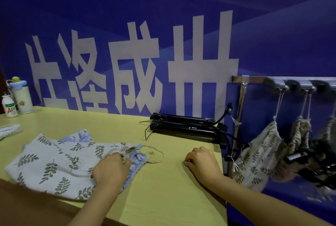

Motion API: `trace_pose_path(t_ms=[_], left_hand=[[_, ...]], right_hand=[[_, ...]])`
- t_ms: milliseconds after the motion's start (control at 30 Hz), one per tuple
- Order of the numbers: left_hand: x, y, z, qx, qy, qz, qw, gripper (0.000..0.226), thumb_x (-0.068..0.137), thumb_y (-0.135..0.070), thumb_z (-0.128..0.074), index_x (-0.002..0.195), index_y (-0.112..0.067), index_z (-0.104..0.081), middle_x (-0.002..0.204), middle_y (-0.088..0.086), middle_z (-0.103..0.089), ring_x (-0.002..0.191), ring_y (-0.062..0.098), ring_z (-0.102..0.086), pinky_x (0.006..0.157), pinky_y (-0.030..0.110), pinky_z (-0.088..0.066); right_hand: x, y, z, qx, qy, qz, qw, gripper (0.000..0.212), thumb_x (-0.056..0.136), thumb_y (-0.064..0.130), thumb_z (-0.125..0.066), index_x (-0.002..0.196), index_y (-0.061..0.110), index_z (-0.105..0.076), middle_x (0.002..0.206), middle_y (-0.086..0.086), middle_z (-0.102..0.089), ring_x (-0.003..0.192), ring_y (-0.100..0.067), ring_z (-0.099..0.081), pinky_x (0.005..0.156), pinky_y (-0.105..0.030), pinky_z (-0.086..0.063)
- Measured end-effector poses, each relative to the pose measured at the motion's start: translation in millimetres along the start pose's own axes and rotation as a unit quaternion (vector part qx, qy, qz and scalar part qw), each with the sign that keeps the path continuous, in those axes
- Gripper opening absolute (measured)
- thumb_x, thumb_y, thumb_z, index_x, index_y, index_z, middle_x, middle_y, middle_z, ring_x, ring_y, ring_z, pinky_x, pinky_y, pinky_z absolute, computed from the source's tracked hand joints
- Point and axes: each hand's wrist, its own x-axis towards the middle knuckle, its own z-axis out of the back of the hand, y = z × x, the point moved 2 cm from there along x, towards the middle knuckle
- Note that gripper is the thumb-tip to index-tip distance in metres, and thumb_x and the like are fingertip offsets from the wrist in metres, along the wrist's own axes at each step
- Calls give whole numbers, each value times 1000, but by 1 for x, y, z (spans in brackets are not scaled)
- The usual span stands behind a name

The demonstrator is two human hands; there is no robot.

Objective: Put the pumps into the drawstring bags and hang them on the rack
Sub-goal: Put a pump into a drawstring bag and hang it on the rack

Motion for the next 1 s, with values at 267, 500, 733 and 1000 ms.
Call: trace_pose_path(t_ms=[267,500,733,1000], left_hand=[[-1,4,2,-45,-58,-21,997,32,96,-39,-36,93,-16,-59,86,1,-65,72,18,-55,57,26,-37],[4,16,5,-109,-64,-25,992,30,98,-32,-38,72,-18,-45,63,-2,-46,59,20,-45,50,26,-28],[4,14,7,-136,-52,-14,989,32,99,-32,-35,71,-18,-43,60,-1,-43,59,22,-45,49,27,-27],[16,23,38,-271,-33,84,959,32,100,-30,-31,78,-12,-46,63,4,-47,59,26,-46,52,28,-29]], right_hand=[[10,7,-6,8,-6,16,1000,25,96,33,-46,112,27,-64,112,7,-62,105,-13,-48,92,-27,-35],[14,13,-7,6,0,22,1000,22,97,28,-45,110,24,-63,109,4,-63,104,-13,-50,94,-27,-39],[19,15,-12,15,3,24,1000,22,96,19,-46,108,23,-63,107,3,-63,98,-15,-53,91,-27,-43],[44,70,13,258,-52,-35,964,16,93,16,-56,100,14,-69,94,3,-66,83,-9,-62,74,-20,-51]])
